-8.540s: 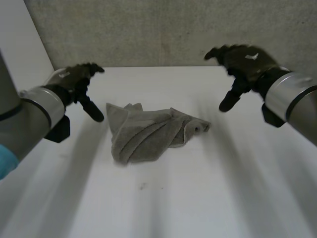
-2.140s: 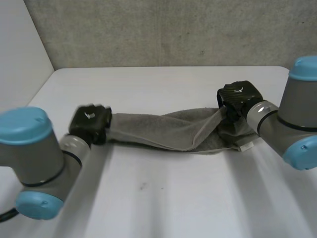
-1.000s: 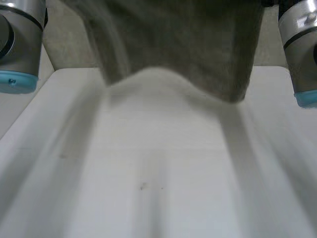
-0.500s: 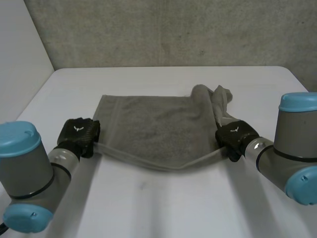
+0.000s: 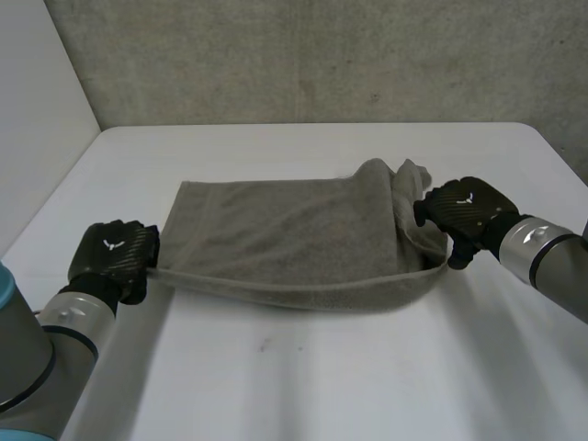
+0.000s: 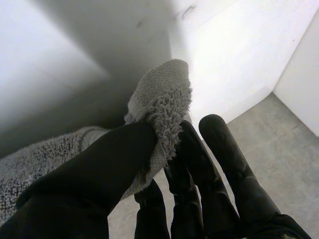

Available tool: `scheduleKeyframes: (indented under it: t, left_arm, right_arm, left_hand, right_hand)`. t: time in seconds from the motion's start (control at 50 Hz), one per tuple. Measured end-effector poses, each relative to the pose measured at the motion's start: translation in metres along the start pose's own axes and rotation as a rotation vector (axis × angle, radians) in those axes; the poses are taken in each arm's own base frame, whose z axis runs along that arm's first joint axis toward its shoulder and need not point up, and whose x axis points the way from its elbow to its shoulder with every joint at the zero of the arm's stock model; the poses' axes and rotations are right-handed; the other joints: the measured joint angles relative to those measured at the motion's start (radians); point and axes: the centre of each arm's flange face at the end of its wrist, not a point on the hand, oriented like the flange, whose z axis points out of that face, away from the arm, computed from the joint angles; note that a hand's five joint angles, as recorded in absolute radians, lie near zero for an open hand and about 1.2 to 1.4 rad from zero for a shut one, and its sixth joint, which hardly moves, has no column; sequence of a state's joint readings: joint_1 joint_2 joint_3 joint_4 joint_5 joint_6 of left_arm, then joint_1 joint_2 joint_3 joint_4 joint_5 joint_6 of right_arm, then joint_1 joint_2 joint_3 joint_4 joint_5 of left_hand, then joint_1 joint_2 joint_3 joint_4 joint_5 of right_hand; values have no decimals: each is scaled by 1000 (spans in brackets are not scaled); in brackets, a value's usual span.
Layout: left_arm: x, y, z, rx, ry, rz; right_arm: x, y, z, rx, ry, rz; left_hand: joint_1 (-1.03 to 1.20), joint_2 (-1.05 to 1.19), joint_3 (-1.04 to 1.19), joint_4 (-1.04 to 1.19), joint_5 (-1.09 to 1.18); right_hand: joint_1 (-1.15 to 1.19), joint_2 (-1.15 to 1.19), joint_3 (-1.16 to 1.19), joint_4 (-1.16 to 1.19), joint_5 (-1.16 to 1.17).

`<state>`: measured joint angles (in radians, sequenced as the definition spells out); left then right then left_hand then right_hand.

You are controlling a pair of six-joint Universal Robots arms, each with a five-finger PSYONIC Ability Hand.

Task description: Fold the towel.

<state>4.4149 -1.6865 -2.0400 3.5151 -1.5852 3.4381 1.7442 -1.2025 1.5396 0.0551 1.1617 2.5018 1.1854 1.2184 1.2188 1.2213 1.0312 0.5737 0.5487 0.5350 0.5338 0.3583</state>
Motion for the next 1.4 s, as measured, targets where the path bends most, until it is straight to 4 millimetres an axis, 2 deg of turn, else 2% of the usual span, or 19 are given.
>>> scheduleKeyframes:
  t: [0.1, 0.34, 0.44, 0.54, 0.64, 0.7, 0.82, 0.98, 1.0, 1.02, 1.06, 1.12, 1.34, 1.4]
  left_arm:
    - [-7, 2, -1, -7, -23, -5]
    - [-17, 5, 3, -20, -54, -13]
    - [-18, 6, 5, -20, -48, -17]
    - [-19, 6, 6, -20, -38, -21]
    - [-22, 9, 8, -27, -39, -26]
    - [-23, 9, 8, -28, -39, -27]
    - [-24, 10, 10, -31, -45, -28]
    - [-25, 11, 11, -36, -46, -29]
    - [-25, 12, 11, -37, -46, -29]
    - [-25, 12, 11, -37, -46, -29]
    - [-24, 13, 11, -41, -45, -29]
    - [-24, 13, 11, -44, -44, -29]
    - [-24, 14, 11, -46, -43, -29]
    - [-25, 13, 12, -44, -46, -30]
  right_arm:
    - [2, -4, 3, 32, -23, -92]
    - [-6, 8, 14, 44, -89, -180]
    - [-14, 12, 19, 94, -161, -282]
    - [-17, 16, 27, 124, -193, -351]
    - [-17, 24, 44, 132, -205, -409]
    - [-17, 25, 46, 132, -205, -414]
    - [-14, 36, 64, 124, -192, -482]
    - [-12, 41, 73, 113, -177, -530]
    - [-11, 43, 75, 110, -174, -543]
    - [-11, 43, 75, 110, -174, -543]
    - [-11, 44, 76, 108, -171, -555]
    - [-9, 43, 76, 109, -165, -557]
    - [4, 34, 71, 110, -117, -489]
    - [20, 26, 63, 102, -74, -396]
  left_hand:
    - [-1, 0, 0, 0, 0]
    - [-1, 0, 0, 0, 0]
    - [-1, 0, 0, 0, 0]
    - [-1, 0, 0, 0, 0]
    - [-1, 0, 0, 0, 0]
    - [-1, 0, 0, 0, 0]
    - [-1, 0, 0, 0, 0]
    - [-1, 0, 0, 0, 0]
    - [-1, 0, 0, 0, 0]
    - [-1, 0, 0, 0, 0]
    - [-1, 0, 0, 0, 0]
    - [-1, 0, 0, 0, 0]
    - [-1, 0, 0, 0, 0]
    - [-1, 0, 0, 0, 0]
  right_hand:
    - [0, 0, 0, 0, 0]
    - [-23, -29, -23, -24, -19]
    - [-56, -56, -53, -56, -54]
    - [-68, -72, -68, -68, -72]
    - [-68, -72, -68, -68, -72]
    - [-68, -72, -68, -68, -73]
    - [-29, -69, -64, -63, -54]
    - [45, -25, -5, -9, -15]
    - [226, 147, 157, 157, 129]
    - [226, 147, 157, 157, 129]
    - [550, 422, 435, 437, 401]
    - [752, 615, 628, 627, 591]
    - [795, 628, 648, 658, 625]
    - [796, 630, 648, 658, 626]
